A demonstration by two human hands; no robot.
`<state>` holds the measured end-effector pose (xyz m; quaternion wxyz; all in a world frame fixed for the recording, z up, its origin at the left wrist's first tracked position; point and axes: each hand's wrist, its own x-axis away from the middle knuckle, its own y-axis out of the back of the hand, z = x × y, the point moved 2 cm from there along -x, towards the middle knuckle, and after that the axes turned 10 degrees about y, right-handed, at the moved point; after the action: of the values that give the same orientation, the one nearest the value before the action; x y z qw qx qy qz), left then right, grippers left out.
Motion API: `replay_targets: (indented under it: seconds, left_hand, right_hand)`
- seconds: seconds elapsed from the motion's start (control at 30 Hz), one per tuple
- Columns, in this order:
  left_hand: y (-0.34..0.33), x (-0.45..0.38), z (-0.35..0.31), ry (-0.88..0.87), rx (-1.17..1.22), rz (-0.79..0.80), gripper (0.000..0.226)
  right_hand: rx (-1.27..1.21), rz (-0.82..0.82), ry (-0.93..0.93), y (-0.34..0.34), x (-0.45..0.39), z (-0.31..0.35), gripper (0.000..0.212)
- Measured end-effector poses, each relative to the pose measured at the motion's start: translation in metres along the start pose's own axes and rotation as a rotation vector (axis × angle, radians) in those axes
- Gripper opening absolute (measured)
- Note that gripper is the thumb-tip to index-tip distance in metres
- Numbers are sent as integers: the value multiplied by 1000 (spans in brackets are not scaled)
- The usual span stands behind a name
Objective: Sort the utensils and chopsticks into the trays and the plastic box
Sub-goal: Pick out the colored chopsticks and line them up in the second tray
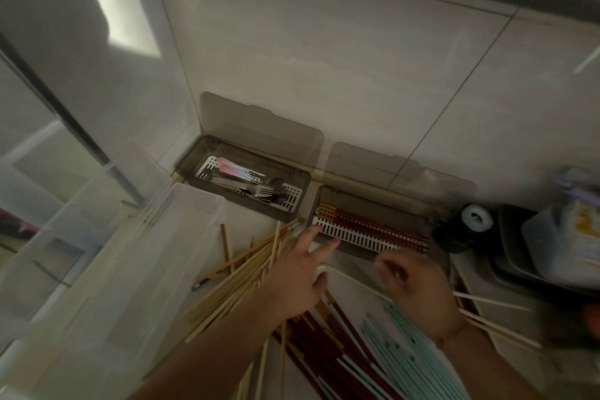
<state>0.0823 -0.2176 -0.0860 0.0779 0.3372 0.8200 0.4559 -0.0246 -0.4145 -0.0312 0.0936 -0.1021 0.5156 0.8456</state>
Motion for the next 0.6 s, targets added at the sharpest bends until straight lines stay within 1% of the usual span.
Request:
replay_targets:
  seconds: [0.07, 0.1, 0.13, 0.23, 0.33, 0.4, 0.5, 0.57, 0.6]
  left_hand:
    - [-1, 1, 1, -9, 10, -8, 61]
    - [-1, 1, 2, -15, 19, -14, 61]
    - [0, 2, 2, -23, 35, -21, 59]
    - [2, 4, 2, -42, 74, -36, 57]
    - [3, 5, 1, -34, 95, -22, 57]
    - [4, 5, -1, -27, 90, -15, 58]
    - [5, 5, -2, -5, 93, -3, 58]
    - [5, 5, -3, 3, 100, 1, 59]
    - [5, 5, -3, 2, 102, 2, 59]
  right_hand:
    - [23, 266, -114, -14, 28, 9, 9]
    - [34, 360, -169, -23, 43, 11, 12]
    - [45, 384, -205, -31, 59, 13, 15]
    - [83, 371, -300, -47, 85, 25, 24]
    - [117, 344, -349, -56, 91, 32, 33]
    - [167, 355, -362, -58, 90, 37, 31]
    - [232, 292, -347, -59, 90, 46, 27]
    - [218, 302, -367, -61, 90, 50, 22]
    - [208, 309, -366, -63, 90, 49, 23]
